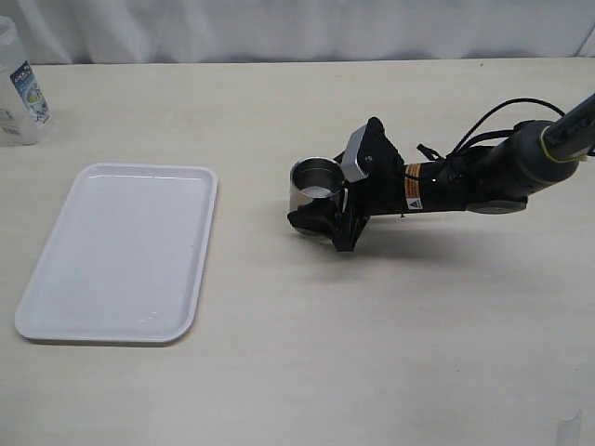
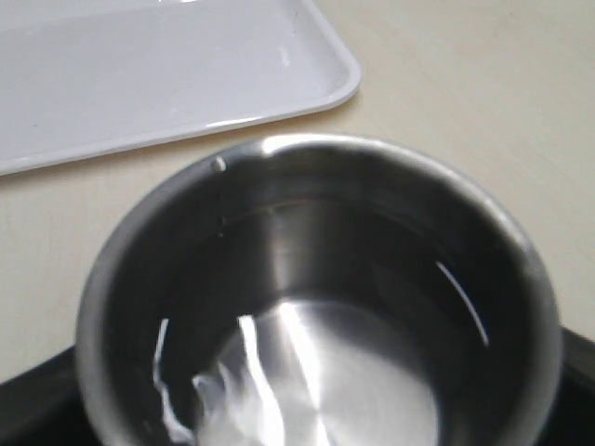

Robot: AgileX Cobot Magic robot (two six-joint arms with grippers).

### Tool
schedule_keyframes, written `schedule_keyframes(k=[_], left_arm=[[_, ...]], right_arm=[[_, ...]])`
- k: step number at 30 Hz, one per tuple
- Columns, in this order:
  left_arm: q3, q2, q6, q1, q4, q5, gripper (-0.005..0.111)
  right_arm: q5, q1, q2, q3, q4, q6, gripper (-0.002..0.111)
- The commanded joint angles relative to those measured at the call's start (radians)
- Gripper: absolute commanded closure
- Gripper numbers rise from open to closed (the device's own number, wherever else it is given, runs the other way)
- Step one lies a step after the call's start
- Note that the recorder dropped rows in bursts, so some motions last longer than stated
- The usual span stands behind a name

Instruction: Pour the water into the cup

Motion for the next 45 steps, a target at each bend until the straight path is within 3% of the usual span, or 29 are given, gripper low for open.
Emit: schedule_keyframes(k=[1, 10, 36, 39, 45], left_arm=[[0.002, -0.003, -0.01, 0.005, -0.008, 0.06, 0.007], [0.002, -0.003, -0.01, 0.013, -0.01, 0.232, 0.007], [0.002, -0.003, -0.01, 0.013, -0.009, 0.227, 0.009], [0.002, -0.003, -0.013, 0.013, 0.001, 0.229, 0.029], [0.002, -0.003, -0.013, 0.013, 0.001, 0.233, 0.093]], right_arm=[[0.006, 0.0, 0.006, -0.002, -0.01, -0.009, 0.104], [0.006, 0.0, 0.006, -0.002, -0.01, -0.009, 0.104], [0.006, 0.0, 0.006, -0.002, -0.01, -0.009, 0.104], [0.006, 0.0, 0.006, -0.002, -0.01, -0.009, 0.104], [0.006, 0.0, 0.006, -0.002, -0.01, -0.009, 0.104]])
